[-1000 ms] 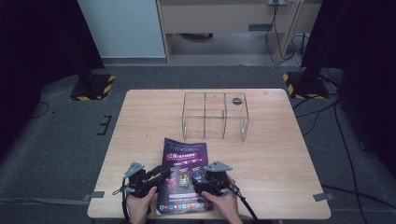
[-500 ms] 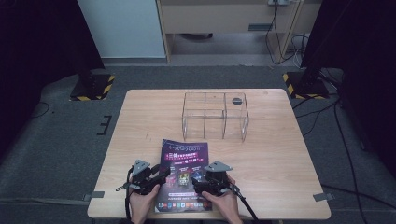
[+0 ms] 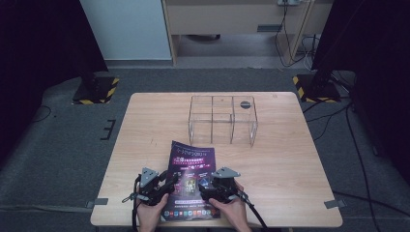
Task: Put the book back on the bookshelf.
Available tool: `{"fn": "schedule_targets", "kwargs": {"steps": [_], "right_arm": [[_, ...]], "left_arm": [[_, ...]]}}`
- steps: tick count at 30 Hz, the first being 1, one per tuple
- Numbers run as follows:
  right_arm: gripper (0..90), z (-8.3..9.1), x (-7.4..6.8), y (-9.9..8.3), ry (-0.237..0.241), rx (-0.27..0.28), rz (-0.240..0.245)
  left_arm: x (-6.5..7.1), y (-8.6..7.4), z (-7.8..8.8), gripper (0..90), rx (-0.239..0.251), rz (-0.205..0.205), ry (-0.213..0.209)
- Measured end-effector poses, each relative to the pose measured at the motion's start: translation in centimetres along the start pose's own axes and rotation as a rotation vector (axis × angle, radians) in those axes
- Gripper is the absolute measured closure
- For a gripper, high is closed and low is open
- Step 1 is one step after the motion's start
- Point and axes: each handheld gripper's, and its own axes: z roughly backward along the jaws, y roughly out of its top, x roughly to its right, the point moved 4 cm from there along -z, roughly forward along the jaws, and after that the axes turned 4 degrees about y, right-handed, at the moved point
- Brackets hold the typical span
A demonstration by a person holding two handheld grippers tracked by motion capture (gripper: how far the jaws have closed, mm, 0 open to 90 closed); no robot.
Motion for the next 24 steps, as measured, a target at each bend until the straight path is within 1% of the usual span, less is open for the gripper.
{"fn": "schedule_targets", "kwargs": {"steps": [5, 8, 10, 13, 15, 17, 20, 22, 23, 24], "right_arm": [[19.8, 0.0, 0.0, 0.0, -0.001, 0.0, 0.002], [19.8, 0.0, 0.0, 0.0, -0.001, 0.0, 0.002], [19.8, 0.0, 0.0, 0.0, 0.0, -0.001, 0.0], [19.8, 0.0, 0.0, 0.0, -0.002, 0.0, 0.004], [19.8, 0.0, 0.0, 0.0, -0.003, -0.001, 0.007], [19.8, 0.0, 0.0, 0.0, -0.004, -0.002, 0.007], [19.8, 0.0, 0.0, 0.0, -0.002, -0.001, 0.007], [19.8, 0.0, 0.0, 0.0, -0.001, 0.0, 0.003], [19.8, 0.0, 0.0, 0.0, -0.001, 0.0, 0.002], [19.8, 0.0, 0.0, 0.0, -0.001, 0.0, 0.002]], "left_arm": [[0.2, 0.0, 0.1, 53.6, 0.005, -0.013, 0.011], [0.1, 0.1, 0.2, 53.7, 0.004, -0.007, 0.004], [-0.2, 0.1, 0.1, 53.7, 0.002, 0.02, -0.013], [-0.6, 0.1, -0.1, 54.0, -0.004, 0.039, -0.017], [-0.5, 0.1, -0.2, 54.0, -0.006, 0.033, -0.004], [-0.2, 0.1, -0.2, 53.3, -0.008, 0.01, 0.009], [0.1, 0.3, 0.1, 52.8, 0.001, -0.003, 0.008], [0.4, 0.4, 0.2, 52.8, 0.01, -0.012, -0.007], [0.4, 0.4, 0.2, 52.7, 0.01, -0.012, -0.007], [0.4, 0.5, 0.3, 52.8, 0.017, -0.006, -0.017]]}}
